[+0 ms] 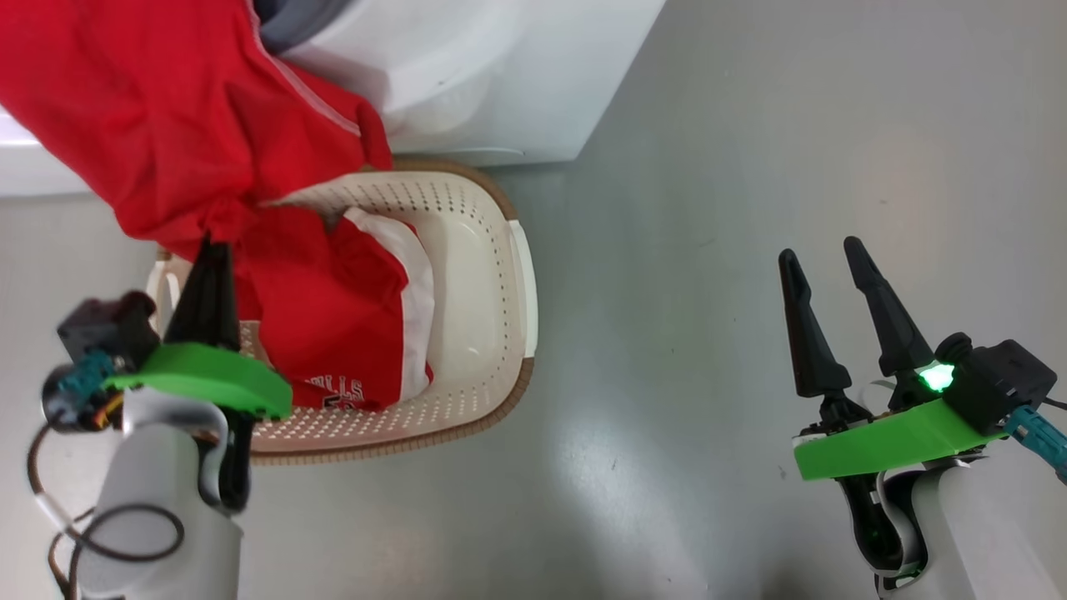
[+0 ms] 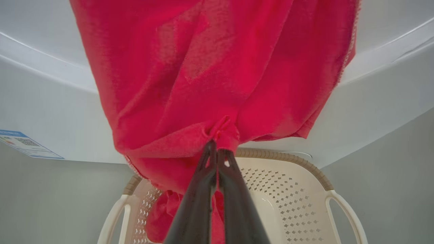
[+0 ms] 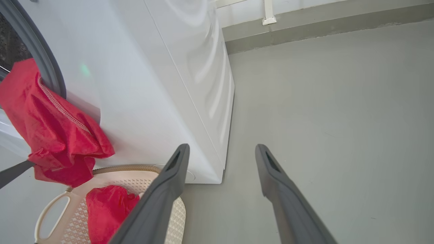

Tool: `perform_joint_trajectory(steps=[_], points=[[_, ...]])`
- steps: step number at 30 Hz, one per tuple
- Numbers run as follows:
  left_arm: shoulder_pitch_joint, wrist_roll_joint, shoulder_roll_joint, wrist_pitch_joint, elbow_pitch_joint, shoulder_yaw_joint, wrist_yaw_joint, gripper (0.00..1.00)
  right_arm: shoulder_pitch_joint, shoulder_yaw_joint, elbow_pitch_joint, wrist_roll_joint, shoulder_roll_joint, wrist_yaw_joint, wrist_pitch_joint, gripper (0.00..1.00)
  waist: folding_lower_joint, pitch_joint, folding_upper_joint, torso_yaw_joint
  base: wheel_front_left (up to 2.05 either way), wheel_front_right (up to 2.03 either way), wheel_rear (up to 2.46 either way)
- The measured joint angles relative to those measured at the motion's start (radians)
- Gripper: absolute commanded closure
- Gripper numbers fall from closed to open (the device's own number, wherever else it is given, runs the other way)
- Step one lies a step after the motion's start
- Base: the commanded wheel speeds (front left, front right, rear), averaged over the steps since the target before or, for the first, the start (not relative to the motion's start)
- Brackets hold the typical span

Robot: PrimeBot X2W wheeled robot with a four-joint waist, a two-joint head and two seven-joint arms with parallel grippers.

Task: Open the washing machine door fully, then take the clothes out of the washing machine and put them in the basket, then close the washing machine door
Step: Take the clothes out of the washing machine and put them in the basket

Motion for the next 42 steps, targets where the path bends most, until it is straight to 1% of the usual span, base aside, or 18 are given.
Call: perform_joint_trajectory(steps=[2,3,4,6,9,10,11,12,14,19,25,31,42], points=[[-0.027,0.001,0.0,0.0,0.03,0.009,0.0,0.95,-0.002,-0.002,0.0,0.0,0.0,0.0,0.0,0.0,0.0,0.013,0.0,-0.003,0.0,0.0,0.0],[-0.04,0.001,0.001,0.0,0.047,0.014,0.0,0.9,-0.003,-0.002,-0.001,0.0,0.0,0.0,0.0,0.0,0.0,0.018,0.0,-0.004,0.0,0.0,0.0],[-0.05,0.001,0.003,0.0,0.06,0.018,0.0,0.82,-0.006,-0.002,-0.001,0.0,0.0,0.0,0.0,0.0,0.0,0.023,0.0,-0.005,0.0,0.0,0.0],[-0.065,0.002,0.004,0.0,0.077,0.026,0.0,0.77,-0.017,-0.002,-0.002,0.0,0.0,0.0,0.0,0.0,0.0,0.031,0.0,-0.007,0.0,0.0,0.0],[-0.079,0.002,0.004,0.0,0.09,0.03,0.0,0.58,-0.021,-0.002,-0.002,0.0,-0.001,0.0,0.0,0.0,0.0,0.034,0.0,-0.008,0.0,0.0,0.0],[-0.082,0.002,0.004,0.0,0.09,0.03,0.0,0.51,-0.021,-0.002,-0.001,0.0,-0.001,0.0,0.0,0.0,0.0,0.033,0.0,-0.007,0.0,0.0,0.0],[-0.083,0.002,0.004,0.0,0.09,0.03,0.0,0.29,-0.022,-0.002,-0.002,0.0,-0.001,0.0,0.0,0.0,0.0,0.033,0.0,-0.006,0.0,0.0,0.0],[-0.083,0.002,0.004,0.0,0.089,0.03,0.0,0.15,-0.022,-0.003,-0.002,0.0,-0.001,0.0,0.0,0.0,0.0,0.031,0.0,-0.005,0.0,0.0,0.0],[-0.083,0.003,0.003,0.0,0.085,0.029,0.0,0.0,-0.022,-0.004,-0.001,0.0,-0.001,0.0,0.0,0.0,0.0,0.029,0.0,-0.001,0.0,0.0,0.0],[-0.08,0.002,0.002,0.0,0.043,0.01,0.0,0.0,-0.022,-0.008,0.001,0.0,-0.001,0.0,0.0,0.0,0.0,0.019,0.0,0.011,0.0,0.0,0.0],[-0.05,0.002,-0.003,0.0,-0.041,-0.008,0.0,0.0,-0.022,-0.013,0.005,-0.003,-0.001,0.0,0.0,0.0,0.0,0.0,0.0,0.032,0.0,0.0,0.0],[0.033,0.002,-0.006,0.0,-0.152,-0.015,0.0,0.0,-0.017,-0.017,0.008,-0.008,-0.002,0.0,0.0,0.0,0.0,-0.028,0.0,0.048,0.0,0.0,0.0],[0.217,0.0,-0.006,0.0,-0.371,0.036,0.0,0.0,0.01,-0.017,0.014,-0.013,-0.002,0.0,0.0,0.0,0.0,-0.078,0.0,0.063,0.0,0.0,0.0]])
